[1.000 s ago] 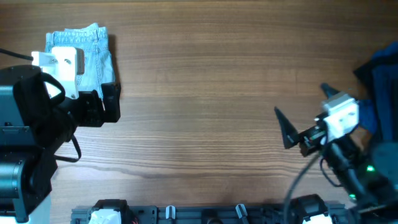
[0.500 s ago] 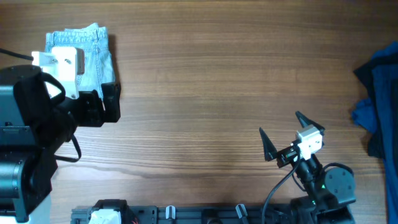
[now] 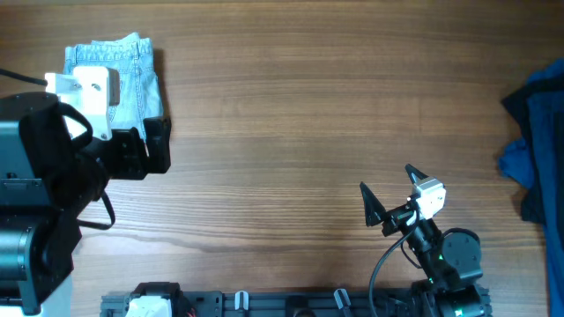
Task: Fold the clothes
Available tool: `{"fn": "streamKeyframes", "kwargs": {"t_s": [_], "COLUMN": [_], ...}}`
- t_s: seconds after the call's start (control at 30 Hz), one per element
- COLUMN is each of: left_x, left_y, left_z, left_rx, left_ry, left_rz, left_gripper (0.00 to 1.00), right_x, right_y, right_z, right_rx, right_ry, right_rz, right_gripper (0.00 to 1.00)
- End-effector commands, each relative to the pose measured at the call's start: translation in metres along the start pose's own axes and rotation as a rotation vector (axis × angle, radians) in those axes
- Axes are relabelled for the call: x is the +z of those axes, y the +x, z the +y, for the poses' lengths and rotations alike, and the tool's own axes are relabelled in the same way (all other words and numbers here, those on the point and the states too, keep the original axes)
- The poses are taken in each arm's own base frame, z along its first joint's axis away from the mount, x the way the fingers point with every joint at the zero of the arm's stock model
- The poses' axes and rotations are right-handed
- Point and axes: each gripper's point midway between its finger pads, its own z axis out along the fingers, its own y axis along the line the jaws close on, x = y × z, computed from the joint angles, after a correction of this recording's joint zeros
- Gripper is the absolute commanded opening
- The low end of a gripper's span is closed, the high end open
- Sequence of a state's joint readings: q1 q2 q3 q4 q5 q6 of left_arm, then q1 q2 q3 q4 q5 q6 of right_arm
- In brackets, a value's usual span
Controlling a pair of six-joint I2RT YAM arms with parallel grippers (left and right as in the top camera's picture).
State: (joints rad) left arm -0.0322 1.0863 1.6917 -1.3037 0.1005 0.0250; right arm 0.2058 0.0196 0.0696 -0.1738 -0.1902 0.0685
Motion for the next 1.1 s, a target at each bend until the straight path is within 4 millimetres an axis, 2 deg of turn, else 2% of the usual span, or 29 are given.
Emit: {"fn": "streamKeyframes", "kwargs": {"t_s": [0.0, 0.4, 0.5, 0.63, 0.73, 0.9, 1.07], "left_x": [0.0, 0.0, -0.001, -0.005, 0.011, 0.037, 0.052], "left_y": [0.001, 0.001, 0.007, -0.007, -0.01, 0.014, 0.064], "left_z": [0.001, 0.001, 0.008, 0.012, 0.009, 0.011, 0.013], "left_rx": [0.017, 0.016, 0.024, -0.063, -0.057, -0.066, -0.063], "left_ry": [-0.008, -0.008, -0.045, -0.032, 0.035, 0.066, 0.078], "left_rz": [0.0, 0.002, 0.02, -0.106, -0.251, -0.448, -0.556], "left_gripper": [1.0, 1.0, 1.0, 1.0, 1.0, 1.0, 1.0], "right_x": [-0.001, -0.001, -0.001, -0.001, -0.001, -0.001, -0.001], "right_y": [-0.007, -0.007, -0.007, -0.007, -0.007, -0.007, -0.007], "right_z": [0.002, 0.002, 0.002, 0.002, 0.002, 0.002, 0.002], "right_rx": [0.016, 0.016, 0.016, 0.016, 0.016, 0.016, 0.016], "right_ry": [-0.01, -0.01, -0.01, -0.01, -0.01, -0.01, -0.01], "right_rz": [-0.021, -0.021, -0.021, -0.021, -0.021, -0.021, -0.021], "right_gripper": [1.0, 1.0, 1.0, 1.0, 1.0, 1.0, 1.0]}}
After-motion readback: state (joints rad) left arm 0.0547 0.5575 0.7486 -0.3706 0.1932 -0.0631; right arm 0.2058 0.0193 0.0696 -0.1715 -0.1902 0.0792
